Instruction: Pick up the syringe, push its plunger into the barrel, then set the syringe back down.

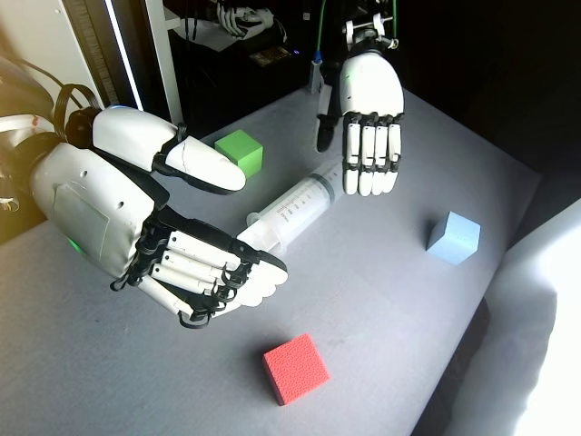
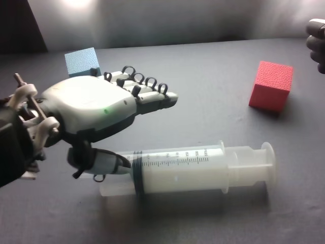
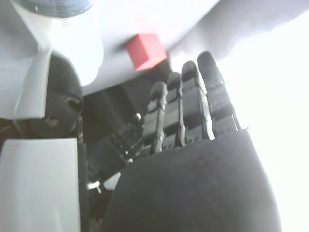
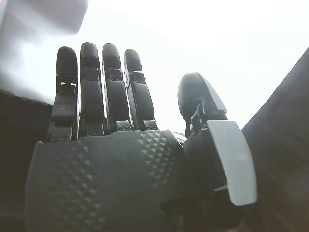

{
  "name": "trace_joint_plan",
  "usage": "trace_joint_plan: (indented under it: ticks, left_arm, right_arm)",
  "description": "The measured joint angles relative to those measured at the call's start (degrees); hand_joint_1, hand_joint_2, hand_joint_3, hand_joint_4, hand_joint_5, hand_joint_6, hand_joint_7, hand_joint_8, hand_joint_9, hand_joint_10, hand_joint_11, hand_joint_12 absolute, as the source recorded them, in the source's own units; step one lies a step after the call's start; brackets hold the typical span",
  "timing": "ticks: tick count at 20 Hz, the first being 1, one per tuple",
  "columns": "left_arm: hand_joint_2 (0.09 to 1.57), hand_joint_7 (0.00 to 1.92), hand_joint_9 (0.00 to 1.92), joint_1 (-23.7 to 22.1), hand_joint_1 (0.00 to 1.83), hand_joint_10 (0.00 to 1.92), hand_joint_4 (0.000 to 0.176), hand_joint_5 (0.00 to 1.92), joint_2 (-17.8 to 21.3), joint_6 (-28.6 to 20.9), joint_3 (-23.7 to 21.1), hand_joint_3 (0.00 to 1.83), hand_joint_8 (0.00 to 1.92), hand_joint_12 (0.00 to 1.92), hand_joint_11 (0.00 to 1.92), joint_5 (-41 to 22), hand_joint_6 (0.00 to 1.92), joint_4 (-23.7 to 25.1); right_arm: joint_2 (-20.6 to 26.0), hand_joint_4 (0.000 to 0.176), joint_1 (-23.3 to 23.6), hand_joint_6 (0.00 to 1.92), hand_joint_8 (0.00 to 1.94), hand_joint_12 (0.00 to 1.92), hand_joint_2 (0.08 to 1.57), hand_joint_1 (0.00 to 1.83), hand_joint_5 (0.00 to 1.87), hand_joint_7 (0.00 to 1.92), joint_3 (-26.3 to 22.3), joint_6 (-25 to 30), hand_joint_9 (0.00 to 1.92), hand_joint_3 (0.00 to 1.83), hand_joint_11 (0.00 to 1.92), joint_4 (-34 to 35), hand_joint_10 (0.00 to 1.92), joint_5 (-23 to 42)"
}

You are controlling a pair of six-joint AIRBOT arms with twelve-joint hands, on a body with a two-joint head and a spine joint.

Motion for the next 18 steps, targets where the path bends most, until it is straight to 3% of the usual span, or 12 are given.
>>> trace_joint_plan:
  ticks: [4,7,8,9,10,12,18]
  left_arm:
    - [1.04,0.18,0.16,2.78,1.22,0.01,0.000,0.14,-2.86,8.52,-1.07,0.00,0.01,0.56,0.00,-6.62,0.01,-14.43]
    - [1.04,0.18,0.15,3.34,1.28,0.00,0.000,0.14,-4.22,15.76,-2.95,0.00,0.00,0.51,0.00,-10.80,0.01,-25.11]
    - [1.02,0.22,0.19,3.32,1.31,0.01,0.000,0.19,-4.90,17.66,-3.17,0.00,0.01,0.62,0.00,-12.22,0.02,-27.32]
    - [1.02,0.24,0.21,3.32,1.31,0.02,0.000,0.20,-5.33,18.25,-3.43,0.00,0.01,0.68,0.00,-13.16,0.01,-28.39]
    - [1.05,0.23,0.20,3.32,1.29,0.01,0.000,0.18,-5.92,18.78,-3.43,0.01,0.00,0.64,0.00,-13.68,0.00,-29.42]
    - [1.09,0.19,0.15,3.32,1.27,0.00,0.000,0.13,-6.91,20.00,-3.56,0.01,0.01,0.47,0.00,-14.45,0.00,-31.19]
    - [1.09,0.23,0.21,5.35,1.26,0.01,0.000,0.16,-9.38,22.53,-4.98,0.00,0.00,0.59,0.00,-16.70,0.00,-34.01]
  right_arm:
    - [0.00,0.000,-0.85,0.00,0.00,1.02,1.41,0.08,0.38,0.40,0.00,0.31,0.38,0.00,0.00,0.26,0.01,-0.57]
    - [0.00,0.000,-1.75,0.00,0.00,1.02,1.40,0.08,0.37,0.39,-0.09,0.22,0.37,0.00,0.00,0.70,0.00,-1.75]
    - [0.00,0.000,-1.99,0.01,0.00,0.99,1.40,0.13,0.39,0.40,-0.17,0.00,0.37,0.00,0.00,0.28,0.00,-2.03]
    - [0.00,0.000,-2.34,0.01,0.01,0.99,1.39,0.21,0.41,0.41,-0.22,-0.07,0.39,0.00,0.00,0.13,0.01,-2.14]
    - [0.02,0.000,-2.56,0.01,0.01,0.99,1.40,0.10,0.37,0.38,-0.22,-0.20,0.37,0.00,0.00,0.28,0.00,-2.62]
    - [0.04,0.000,-3.02,0.01,0.01,1.02,1.39,0.10,0.37,0.39,-0.22,-0.44,0.38,0.00,0.00,0.59,0.01,-3.28]
    - [-0.07,0.000,-4.83,0.00,0.00,0.98,1.41,0.11,0.36,0.39,-0.22,-0.57,0.36,0.00,0.00,0.52,0.00,-3.43]
